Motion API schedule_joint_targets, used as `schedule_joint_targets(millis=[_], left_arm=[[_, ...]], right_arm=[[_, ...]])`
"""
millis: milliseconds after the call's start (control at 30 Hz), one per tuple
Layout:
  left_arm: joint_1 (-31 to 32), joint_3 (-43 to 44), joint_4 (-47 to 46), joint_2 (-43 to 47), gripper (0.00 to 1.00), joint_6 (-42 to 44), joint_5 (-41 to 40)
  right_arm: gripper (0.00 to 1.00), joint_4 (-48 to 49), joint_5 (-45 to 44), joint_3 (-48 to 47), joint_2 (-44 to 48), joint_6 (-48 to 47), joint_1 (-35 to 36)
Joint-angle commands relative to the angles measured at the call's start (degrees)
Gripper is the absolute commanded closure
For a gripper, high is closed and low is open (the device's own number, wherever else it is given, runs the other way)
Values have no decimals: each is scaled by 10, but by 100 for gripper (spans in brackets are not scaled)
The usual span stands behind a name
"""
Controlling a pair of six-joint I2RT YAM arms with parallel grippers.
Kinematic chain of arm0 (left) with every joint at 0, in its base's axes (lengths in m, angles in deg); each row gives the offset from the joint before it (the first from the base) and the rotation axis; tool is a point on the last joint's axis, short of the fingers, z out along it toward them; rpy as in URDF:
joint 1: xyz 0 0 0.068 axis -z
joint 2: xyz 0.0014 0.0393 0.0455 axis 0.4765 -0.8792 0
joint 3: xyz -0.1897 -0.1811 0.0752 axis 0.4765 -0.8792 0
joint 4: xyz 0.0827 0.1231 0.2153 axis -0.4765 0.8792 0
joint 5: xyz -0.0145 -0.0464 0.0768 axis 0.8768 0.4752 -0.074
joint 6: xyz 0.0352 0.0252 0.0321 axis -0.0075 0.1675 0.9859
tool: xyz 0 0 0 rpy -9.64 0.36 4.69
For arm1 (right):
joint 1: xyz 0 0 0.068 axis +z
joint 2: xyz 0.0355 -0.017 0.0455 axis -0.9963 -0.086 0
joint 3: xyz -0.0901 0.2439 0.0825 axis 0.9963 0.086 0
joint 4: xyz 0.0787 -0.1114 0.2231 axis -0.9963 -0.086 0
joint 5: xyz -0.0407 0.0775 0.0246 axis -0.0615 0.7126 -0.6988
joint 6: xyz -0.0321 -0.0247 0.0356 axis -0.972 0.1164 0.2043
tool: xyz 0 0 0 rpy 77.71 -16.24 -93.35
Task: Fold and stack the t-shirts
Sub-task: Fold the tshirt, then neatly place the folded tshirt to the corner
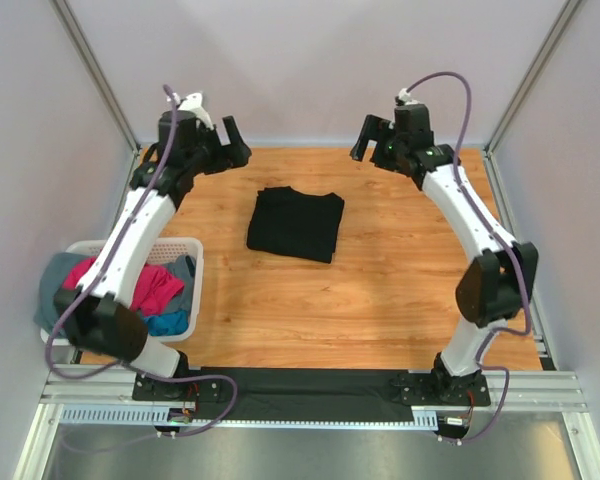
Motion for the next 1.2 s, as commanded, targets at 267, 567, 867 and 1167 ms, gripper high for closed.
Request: schedule_joint_targets(millis=[267,567,867,1167], left_arm=[[2,-174,137,282,0,37,-200],[2,-291,186,396,0,-13,-179],[2,-340,199,414,0,-48,-147],[2,-346,180,404,0,-39,-132]], right_arm=[[0,-8,-86,198,209,2,18],[2,101,-107,360,186,154,114],[18,207,-43,315,34,197,114],[21,229,-52,246,-71,215,113]])
